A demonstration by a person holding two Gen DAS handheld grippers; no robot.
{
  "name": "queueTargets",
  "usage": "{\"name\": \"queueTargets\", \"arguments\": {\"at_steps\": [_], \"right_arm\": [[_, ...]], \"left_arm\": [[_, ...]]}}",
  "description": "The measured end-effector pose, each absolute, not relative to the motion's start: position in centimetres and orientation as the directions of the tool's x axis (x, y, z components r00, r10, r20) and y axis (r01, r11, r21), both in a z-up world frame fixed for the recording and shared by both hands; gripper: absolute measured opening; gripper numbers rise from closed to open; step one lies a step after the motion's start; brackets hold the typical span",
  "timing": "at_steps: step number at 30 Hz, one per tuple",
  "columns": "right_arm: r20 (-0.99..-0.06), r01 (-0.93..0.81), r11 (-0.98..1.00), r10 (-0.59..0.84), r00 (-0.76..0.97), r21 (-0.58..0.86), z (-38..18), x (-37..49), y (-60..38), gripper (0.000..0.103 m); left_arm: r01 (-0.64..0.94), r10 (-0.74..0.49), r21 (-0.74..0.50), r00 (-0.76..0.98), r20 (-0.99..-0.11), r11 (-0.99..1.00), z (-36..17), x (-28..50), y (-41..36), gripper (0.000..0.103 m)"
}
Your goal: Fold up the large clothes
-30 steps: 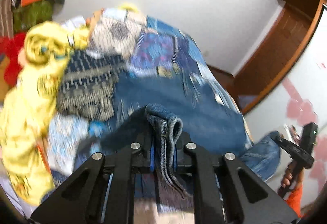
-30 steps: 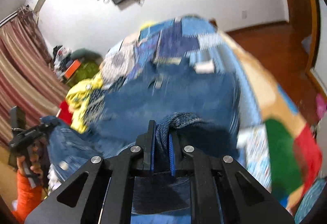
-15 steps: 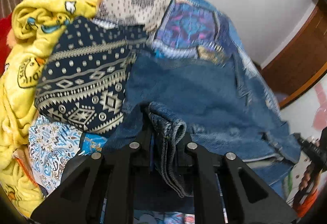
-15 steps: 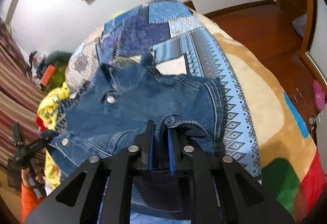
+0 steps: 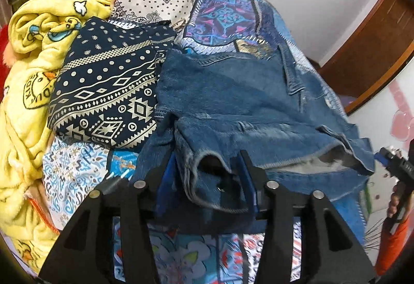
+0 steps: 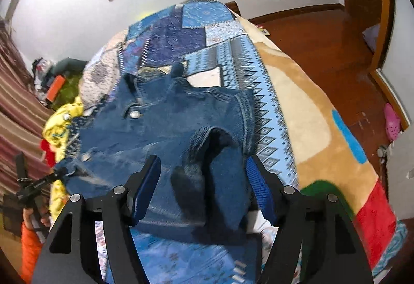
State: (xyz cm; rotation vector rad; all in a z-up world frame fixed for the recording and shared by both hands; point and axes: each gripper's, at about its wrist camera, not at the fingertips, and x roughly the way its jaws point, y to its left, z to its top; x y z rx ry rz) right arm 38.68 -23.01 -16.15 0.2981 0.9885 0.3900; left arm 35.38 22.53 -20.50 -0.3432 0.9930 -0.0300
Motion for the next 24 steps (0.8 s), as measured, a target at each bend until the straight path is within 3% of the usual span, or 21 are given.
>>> {"name": "queueTargets", "arguments": {"at_steps": [5, 7, 9, 16, 19, 22, 23, 24], "right_arm": [[-0.738, -0.204, 0.854, 0.517, 0.433, 0.479, -17.6, 38.8, -21.2, 0.066], [-0.747, -0.199, 0.848, 0.527, 0.405, 0.491, -18.7, 39.1, -20.4, 0.066], [-0.760, -0.186, 0.850, 0.524, 0.385, 0.492, -19.7, 39.4, -19.8, 0.066], [-0.791, -0.286, 0.866, 0.494, 0.361, 0.411, -19.2, 38.6, -18.1, 0.066], [-0.813, -0.334, 0.892, 0.426, 0.397, 0.305, -18.8, 37.8, -17.3, 0.064], [-0.827, -0.308, 0.915, 0.377, 0.416, 0.262, -19.5, 38.3, -17.7, 0.026], [-0.819, -0.294, 0.909, 0.400, 0.411, 0.296, -19.6, 38.7, -18.1, 0.018], [-0.807, -0.264, 0.913, 0.401, 0.433, 0.312, -19.4, 39.1, -18.6, 0.012]], "left_arm": [[-0.154, -0.178, -0.298, 0.525, -0.832, 0.942, -21.3, 35.3, 22.5, 0.047], [-0.167, -0.174, -0.296, 0.512, -0.841, 0.941, -21.9, 35.7, 22.5, 0.039], [-0.175, -0.152, -0.275, 0.508, -0.848, 0.945, -22.2, 36.0, 22.5, 0.022], [-0.187, -0.043, -0.167, 0.532, -0.846, 0.968, -21.3, 37.1, 22.1, 0.019], [-0.207, 0.013, -0.117, 0.538, -0.843, 0.971, -21.1, 37.7, 22.5, 0.019], [-0.221, 0.012, -0.126, 0.535, -0.845, 0.967, -21.3, 38.4, 23.4, 0.016], [-0.222, 0.003, -0.137, 0.534, -0.845, 0.965, -21.4, 38.6, 23.6, 0.010], [-0.222, 0.005, -0.135, 0.535, -0.845, 0.966, -21.2, 38.7, 23.5, 0.010]]}}
